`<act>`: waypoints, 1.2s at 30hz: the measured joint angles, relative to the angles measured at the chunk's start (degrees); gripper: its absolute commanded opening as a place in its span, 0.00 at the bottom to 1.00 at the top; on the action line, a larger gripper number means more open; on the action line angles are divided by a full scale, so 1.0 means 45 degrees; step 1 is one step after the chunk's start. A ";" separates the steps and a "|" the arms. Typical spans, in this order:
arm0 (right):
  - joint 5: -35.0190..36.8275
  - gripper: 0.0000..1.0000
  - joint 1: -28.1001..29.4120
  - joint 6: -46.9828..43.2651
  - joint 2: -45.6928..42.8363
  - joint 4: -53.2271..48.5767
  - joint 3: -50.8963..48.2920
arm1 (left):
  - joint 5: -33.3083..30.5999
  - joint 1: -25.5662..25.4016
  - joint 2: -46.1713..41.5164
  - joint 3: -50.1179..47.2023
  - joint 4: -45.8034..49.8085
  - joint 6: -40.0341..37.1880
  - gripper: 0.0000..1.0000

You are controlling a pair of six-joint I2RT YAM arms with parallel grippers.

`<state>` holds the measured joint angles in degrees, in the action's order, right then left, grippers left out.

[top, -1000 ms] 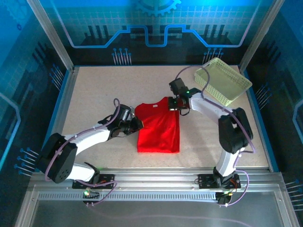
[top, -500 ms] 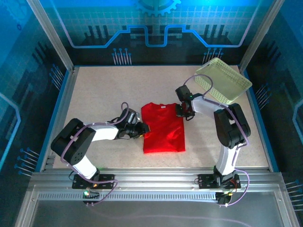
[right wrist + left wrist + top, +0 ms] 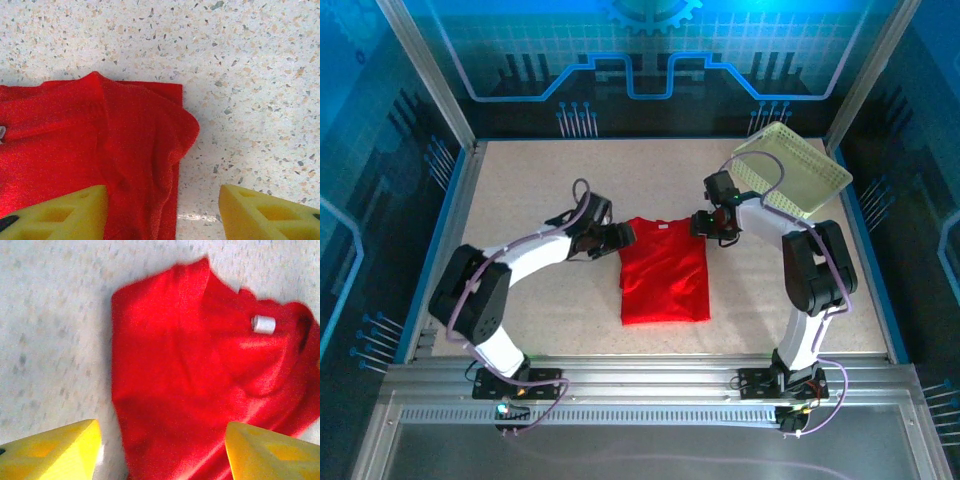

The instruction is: Fold the inside-out t-shirt

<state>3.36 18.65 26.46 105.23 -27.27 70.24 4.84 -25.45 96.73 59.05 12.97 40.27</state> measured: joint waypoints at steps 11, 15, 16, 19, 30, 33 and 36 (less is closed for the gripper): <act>-0.0763 0.60 0.0005 0.0102 0.1360 0.0165 0.0520 | -0.0457 0.0112 0.3196 0.2414 0.0733 -0.0282 0.56; -0.0758 0.55 0.0034 0.0121 0.1520 -0.0063 0.0763 | -0.0330 0.0228 0.3609 0.2764 0.0811 -0.0267 0.47; -0.0724 0.52 0.0039 0.0146 0.1545 -0.0102 0.0782 | -0.0325 0.0243 0.3682 0.2832 0.0894 -0.0272 0.44; -0.0520 0.46 0.0058 0.0243 0.1642 -0.0272 0.0918 | -0.0296 0.0321 0.3789 0.2968 0.1137 -0.0262 0.36; -0.0520 0.23 0.0816 0.0374 0.1797 -0.0092 0.1064 | -0.0107 0.0525 0.3900 0.3070 0.1394 -0.0272 0.20; -0.0554 0.17 0.1112 0.0384 0.1797 -0.0019 0.1064 | -0.0102 0.0525 0.3895 0.3002 0.1292 -0.0262 0.14; -0.0573 0.11 0.1190 0.0403 0.1787 0.0010 0.1059 | -0.0015 0.0578 0.3823 0.2817 0.1020 -0.0267 0.05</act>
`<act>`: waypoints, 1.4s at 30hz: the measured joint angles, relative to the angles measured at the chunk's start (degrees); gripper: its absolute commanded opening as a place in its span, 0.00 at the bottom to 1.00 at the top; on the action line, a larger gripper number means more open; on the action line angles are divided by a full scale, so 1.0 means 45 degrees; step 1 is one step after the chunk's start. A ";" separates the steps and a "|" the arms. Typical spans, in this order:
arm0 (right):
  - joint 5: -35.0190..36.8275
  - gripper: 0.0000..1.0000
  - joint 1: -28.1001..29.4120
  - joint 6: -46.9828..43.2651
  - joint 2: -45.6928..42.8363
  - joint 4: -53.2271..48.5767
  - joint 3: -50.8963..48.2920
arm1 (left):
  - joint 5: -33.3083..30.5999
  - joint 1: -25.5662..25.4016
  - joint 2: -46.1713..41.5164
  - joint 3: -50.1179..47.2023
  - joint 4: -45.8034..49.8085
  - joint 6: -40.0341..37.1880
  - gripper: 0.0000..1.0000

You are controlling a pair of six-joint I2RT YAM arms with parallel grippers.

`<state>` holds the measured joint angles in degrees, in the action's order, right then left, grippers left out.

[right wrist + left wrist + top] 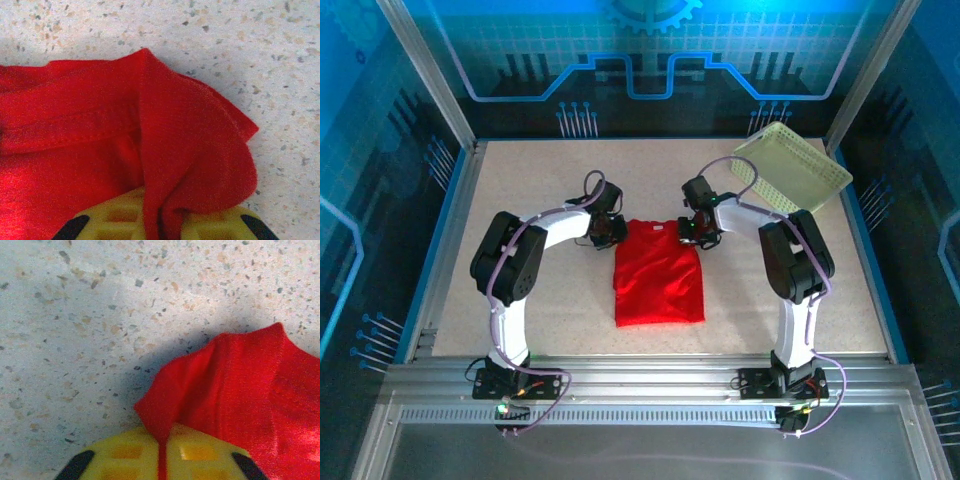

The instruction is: Fold the inside-out t-shirt

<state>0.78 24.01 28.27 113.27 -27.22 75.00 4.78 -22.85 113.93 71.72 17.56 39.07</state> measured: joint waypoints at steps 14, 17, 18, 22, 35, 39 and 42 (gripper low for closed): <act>-0.0389 0.00 -0.0005 -0.0068 -0.2613 0.0690 -0.1146 | 0.0835 0.0155 -0.2613 -0.3687 -0.4575 0.0670 0.00; -0.0573 0.00 0.0000 -0.0117 -0.3094 0.0894 -0.1307 | 0.0894 0.0175 -0.3925 -0.4182 -0.5134 0.0792 0.00; -0.0612 0.00 0.0000 -0.0141 -0.3196 0.0937 -0.1355 | 0.0899 0.0175 -0.4318 -0.4303 -0.5294 0.0879 0.00; -0.0622 0.00 0.0000 -0.0257 -0.3453 0.1044 -0.1491 | 0.0899 0.0175 -0.5508 -0.4624 -0.5479 0.0967 0.00; -0.0471 0.00 -0.0131 -0.0403 -0.2497 0.1127 -0.1467 | 0.1491 0.0223 -0.2103 -0.2477 -0.4435 0.0622 0.02; -0.0359 0.00 -0.0267 -0.0423 -0.2084 0.1190 -0.1467 | 0.1904 0.0223 -0.1564 -0.2467 -0.4323 0.0661 0.01; -0.0282 0.00 -0.0330 -0.0452 -0.1977 0.1258 -0.1467 | 0.2074 0.0170 -0.1608 -0.2234 -0.4299 0.0665 0.00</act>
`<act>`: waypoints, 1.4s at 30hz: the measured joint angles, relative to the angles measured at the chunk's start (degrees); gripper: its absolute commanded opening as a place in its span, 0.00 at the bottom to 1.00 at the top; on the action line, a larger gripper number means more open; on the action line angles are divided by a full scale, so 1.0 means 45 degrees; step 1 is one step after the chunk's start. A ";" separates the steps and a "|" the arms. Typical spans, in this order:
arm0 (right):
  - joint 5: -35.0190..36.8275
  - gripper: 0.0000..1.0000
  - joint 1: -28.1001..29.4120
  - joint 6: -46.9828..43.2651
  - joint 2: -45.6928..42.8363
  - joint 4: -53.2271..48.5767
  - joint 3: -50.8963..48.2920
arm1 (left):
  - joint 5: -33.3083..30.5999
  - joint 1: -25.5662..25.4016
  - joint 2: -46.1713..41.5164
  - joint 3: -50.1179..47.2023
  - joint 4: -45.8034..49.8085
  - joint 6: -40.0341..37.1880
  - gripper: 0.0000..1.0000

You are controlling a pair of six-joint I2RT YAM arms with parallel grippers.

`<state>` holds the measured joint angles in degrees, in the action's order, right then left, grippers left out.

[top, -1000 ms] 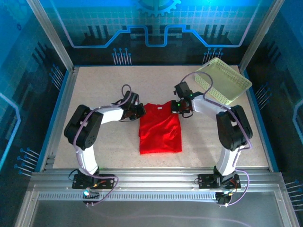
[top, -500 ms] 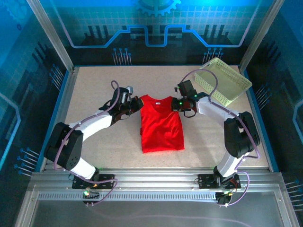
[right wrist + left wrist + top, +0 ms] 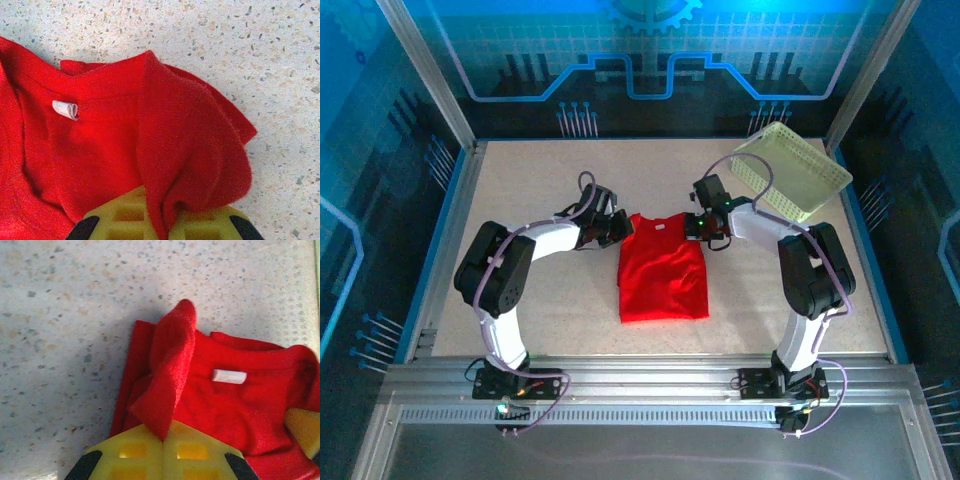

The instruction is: Fold the inside-out t-shirt

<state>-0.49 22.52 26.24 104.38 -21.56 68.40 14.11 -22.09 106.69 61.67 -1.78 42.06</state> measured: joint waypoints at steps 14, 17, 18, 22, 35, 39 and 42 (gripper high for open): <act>0.0102 0.00 -0.0175 -0.0092 0.0010 0.0053 -0.0039 | 0.2035 -0.0136 -0.0199 0.0160 -0.2992 0.1613 0.00; 0.0102 0.00 -0.0253 -0.0092 0.0010 0.0053 -0.0053 | 0.2336 -0.0233 0.0034 0.0160 -0.3361 0.1919 0.00; 0.0107 0.00 -0.0282 -0.0097 0.0010 0.0053 -0.0063 | 0.2424 -0.0301 0.0073 0.0160 -0.3419 0.1957 0.00; 0.0107 0.00 -0.0350 -0.0097 0.0010 0.0053 -0.0102 | 0.2492 -0.0622 0.0092 0.0160 -0.3410 0.1943 0.00; 0.0301 0.00 -0.0364 -0.0102 0.0010 0.0044 -0.0131 | 0.1452 -0.0044 -0.0257 -0.0233 -0.2225 0.1321 0.00; 0.0359 0.00 -0.0369 -0.0097 0.0010 0.0039 -0.0131 | 0.1831 -0.0131 -0.0044 0.0238 -0.2040 0.1365 0.00; 0.0398 0.00 -0.0398 -0.0102 -0.0015 0.0015 -0.0131 | 0.2040 -0.0471 0.0015 0.0704 -0.2001 0.1447 0.00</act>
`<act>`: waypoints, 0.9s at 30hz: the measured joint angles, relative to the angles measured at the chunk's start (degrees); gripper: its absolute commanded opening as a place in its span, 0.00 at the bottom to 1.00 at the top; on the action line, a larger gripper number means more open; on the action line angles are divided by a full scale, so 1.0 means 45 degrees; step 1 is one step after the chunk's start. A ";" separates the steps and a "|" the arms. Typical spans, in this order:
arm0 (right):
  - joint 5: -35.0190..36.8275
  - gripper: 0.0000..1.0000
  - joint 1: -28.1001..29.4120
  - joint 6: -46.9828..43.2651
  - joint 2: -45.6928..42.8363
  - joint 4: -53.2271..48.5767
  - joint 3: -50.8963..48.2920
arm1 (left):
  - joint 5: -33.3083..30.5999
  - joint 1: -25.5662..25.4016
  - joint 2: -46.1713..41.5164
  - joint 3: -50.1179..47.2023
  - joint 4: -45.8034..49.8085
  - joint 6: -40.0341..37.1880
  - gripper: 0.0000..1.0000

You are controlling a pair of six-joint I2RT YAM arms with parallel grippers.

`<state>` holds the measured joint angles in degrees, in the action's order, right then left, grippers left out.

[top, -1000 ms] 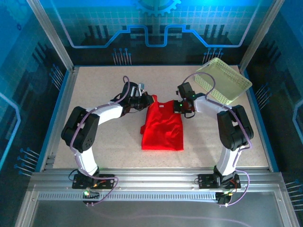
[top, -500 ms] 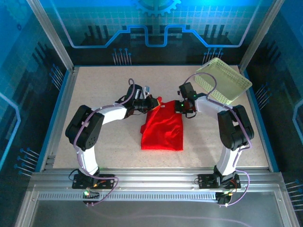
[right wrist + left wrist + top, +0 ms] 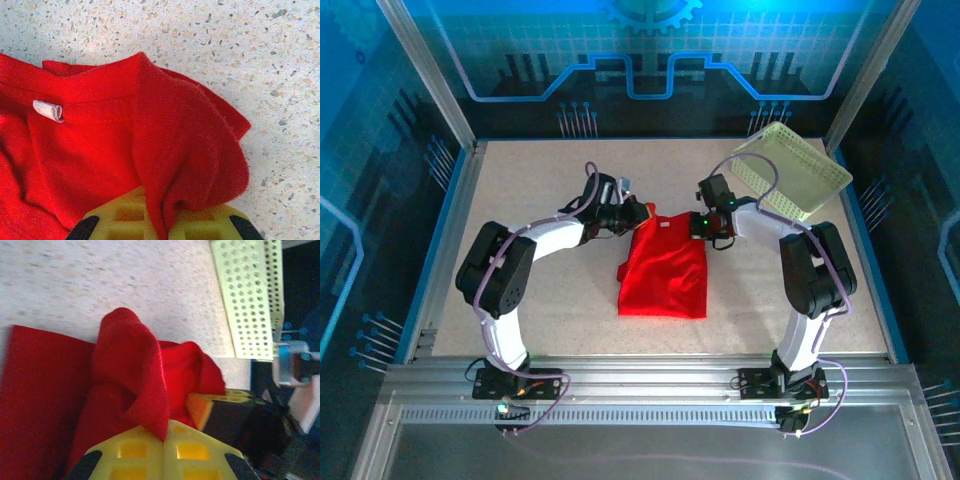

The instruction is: Fold the inside-out t-shirt

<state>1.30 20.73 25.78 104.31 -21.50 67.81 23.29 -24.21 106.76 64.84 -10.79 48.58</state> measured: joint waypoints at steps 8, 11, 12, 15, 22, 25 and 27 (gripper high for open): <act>0.0442 0.57 -0.0291 -0.0112 -0.0272 -0.0330 0.0053 | -0.0335 -0.0379 -0.0486 0.0102 0.0282 -0.0112 0.00; 0.0588 0.61 -0.0500 -0.0112 -0.0257 -0.0554 0.0228 | -0.0568 0.0262 -0.0471 -0.0248 0.0282 -0.0112 0.00; 0.0617 0.61 -0.0597 -0.0126 -0.0228 -0.0573 0.0335 | -0.0617 0.0500 -0.0408 -0.0350 0.0330 -0.0131 0.00; 0.0607 0.60 -0.0816 -0.0131 -0.0087 -0.0597 0.0617 | -0.0719 0.1103 0.0078 -0.0359 0.0437 -0.0248 0.00; 0.0403 0.53 -0.0967 -0.0102 0.0845 -0.0699 0.1263 | -0.0743 0.1365 0.1433 -0.0024 0.0913 -0.0534 0.00; 0.0262 0.33 -0.0971 -0.0102 0.1239 -0.0826 0.1345 | -0.0733 0.1365 0.1511 0.0151 0.1025 -0.0539 0.00; 0.0180 0.16 -0.0967 -0.0131 0.1331 -0.0913 0.1345 | -0.0661 0.1365 0.1511 0.0330 0.1035 -0.0539 0.00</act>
<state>2.11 16.38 25.19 110.30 -25.61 73.87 20.32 -18.06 113.56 66.32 -6.13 46.15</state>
